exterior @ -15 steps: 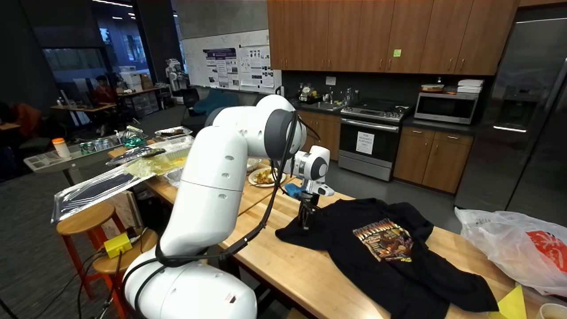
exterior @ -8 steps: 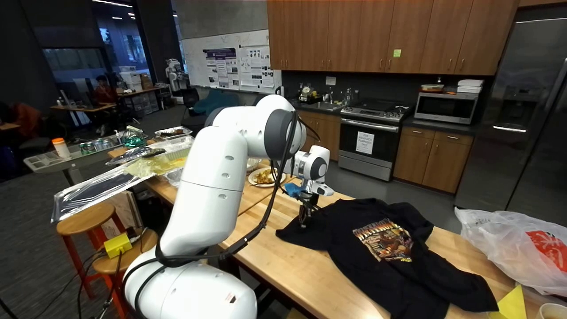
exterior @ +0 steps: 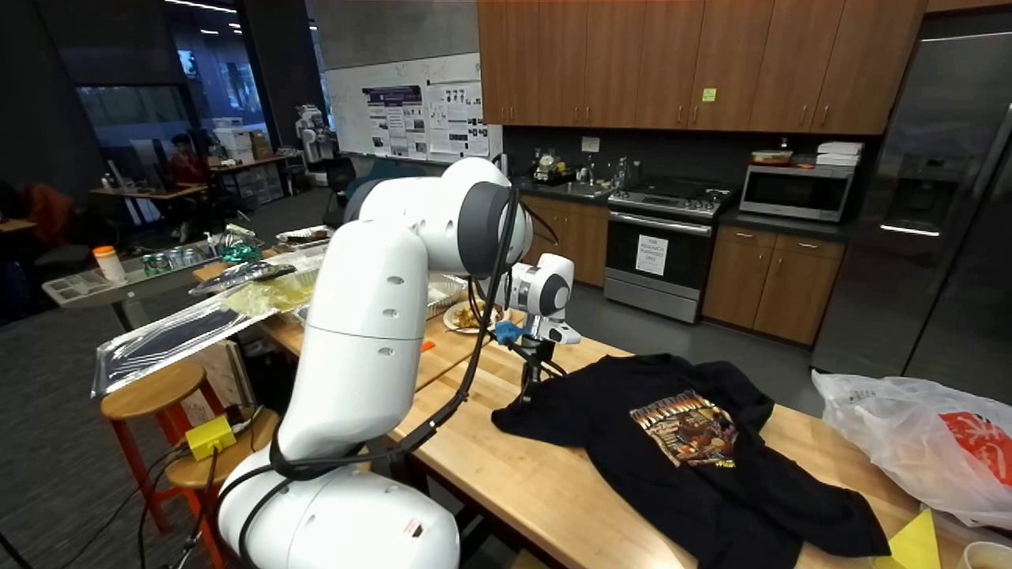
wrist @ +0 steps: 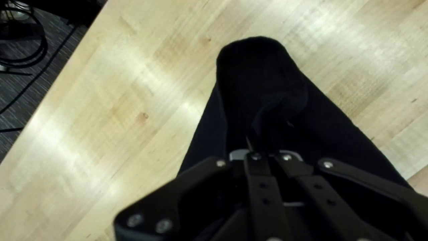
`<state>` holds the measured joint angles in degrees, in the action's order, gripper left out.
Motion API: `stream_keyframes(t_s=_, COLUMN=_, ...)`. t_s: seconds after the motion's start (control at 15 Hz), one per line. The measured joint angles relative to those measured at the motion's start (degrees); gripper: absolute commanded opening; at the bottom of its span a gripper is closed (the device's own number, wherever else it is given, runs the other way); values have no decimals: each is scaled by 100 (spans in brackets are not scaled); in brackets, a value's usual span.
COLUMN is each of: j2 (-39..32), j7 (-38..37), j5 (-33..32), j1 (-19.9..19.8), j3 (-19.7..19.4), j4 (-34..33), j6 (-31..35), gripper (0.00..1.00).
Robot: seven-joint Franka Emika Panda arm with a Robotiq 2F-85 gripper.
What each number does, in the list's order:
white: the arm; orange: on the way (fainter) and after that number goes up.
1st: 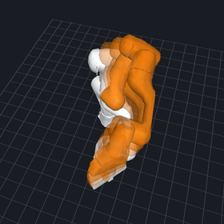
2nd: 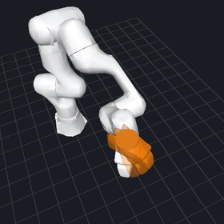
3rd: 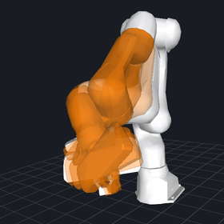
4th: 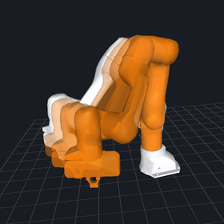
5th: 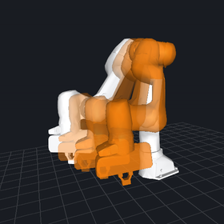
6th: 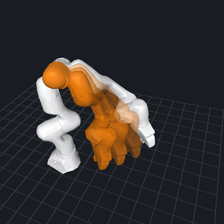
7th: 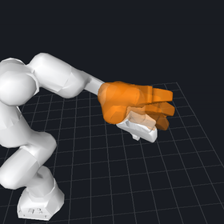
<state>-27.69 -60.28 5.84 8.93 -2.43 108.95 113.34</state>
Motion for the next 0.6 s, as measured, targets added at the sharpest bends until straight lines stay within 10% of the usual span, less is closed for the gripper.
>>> stream_keyframes(t_s=0.6, j2=473, j7=-1623, j5=262, j1=-3, j3=2, j4=882, j6=-5, gripper=1)
